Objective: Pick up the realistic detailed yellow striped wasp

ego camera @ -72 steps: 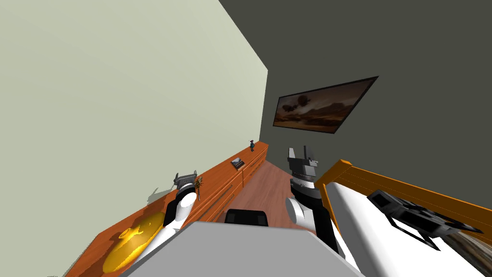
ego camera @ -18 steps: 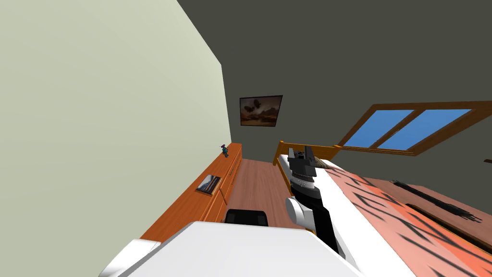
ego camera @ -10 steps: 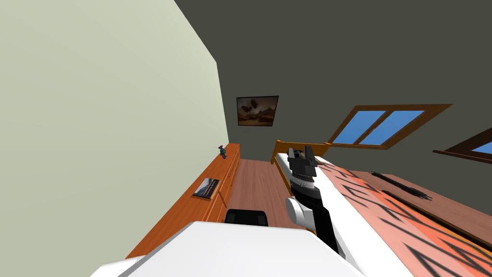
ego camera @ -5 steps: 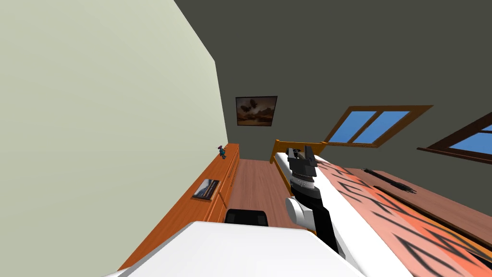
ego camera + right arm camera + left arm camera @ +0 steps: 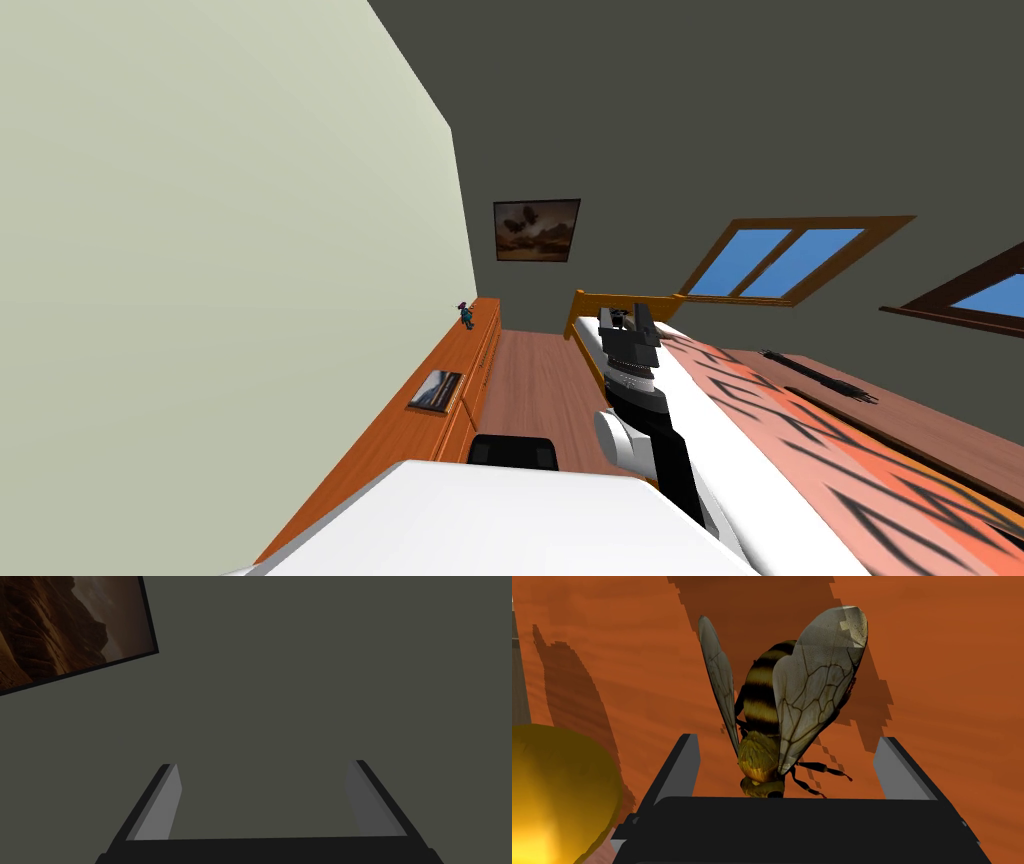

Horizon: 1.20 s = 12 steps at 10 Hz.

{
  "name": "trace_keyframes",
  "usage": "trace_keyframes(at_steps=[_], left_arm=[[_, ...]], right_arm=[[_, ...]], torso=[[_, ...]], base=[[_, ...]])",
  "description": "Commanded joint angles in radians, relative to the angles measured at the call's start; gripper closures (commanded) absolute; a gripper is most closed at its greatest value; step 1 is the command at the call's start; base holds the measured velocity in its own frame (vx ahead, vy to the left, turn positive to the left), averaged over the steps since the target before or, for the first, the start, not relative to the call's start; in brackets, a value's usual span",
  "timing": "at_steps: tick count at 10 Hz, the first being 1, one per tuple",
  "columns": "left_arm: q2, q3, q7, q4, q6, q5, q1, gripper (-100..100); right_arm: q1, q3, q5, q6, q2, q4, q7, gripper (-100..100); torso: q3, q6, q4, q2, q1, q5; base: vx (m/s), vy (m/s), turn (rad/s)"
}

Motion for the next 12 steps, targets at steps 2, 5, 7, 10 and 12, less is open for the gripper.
trace_keyframes(at_steps=[2,5,7,10,12], left_arm=[[-0.001,0.000,0.002,0.001,0.002,-0.002,0.000,100],[0.000,0.000,0.001,0.002,0.000,-0.003,0.001,100],[0.000,0.000,0.001,0.002,0.000,-0.003,0.001,0],[0.034,-0.005,-0.022,-0.049,-0.031,0.049,0.028,100],[0.039,-0.006,-0.025,-0.047,-0.031,0.055,0.027,100]], right_arm=[[0.000,0.000,0.000,0.000,0.000,0.000,0.000,0],[0.000,0.000,0.000,0.000,0.000,0.000,0.000,0],[0.000,0.000,0.000,0.000,0.000,0.000,0.000,0],[0.000,0.000,0.000,0.000,0.000,0.000,0.000,0],[0.000,0.000,0.000,0.000,0.000,0.000,0.000,0]], torso=[[0.000,0.000,0.000,-0.001,-0.003,-0.001],[0.000,0.001,0.001,-0.001,-0.001,0.002],[0.000,0.001,0.001,-0.001,0.000,0.002],[-0.001,0.001,0.001,-0.003,-0.004,0.001],[-0.002,0.001,0.001,-0.004,-0.007,0.000]], base=[[-0.007,0.018,-0.001],[0.000,0.000,0.000],[0.000,0.000,0.000],[0.022,-0.050,-0.017],[0.020,-0.064,-0.006]])
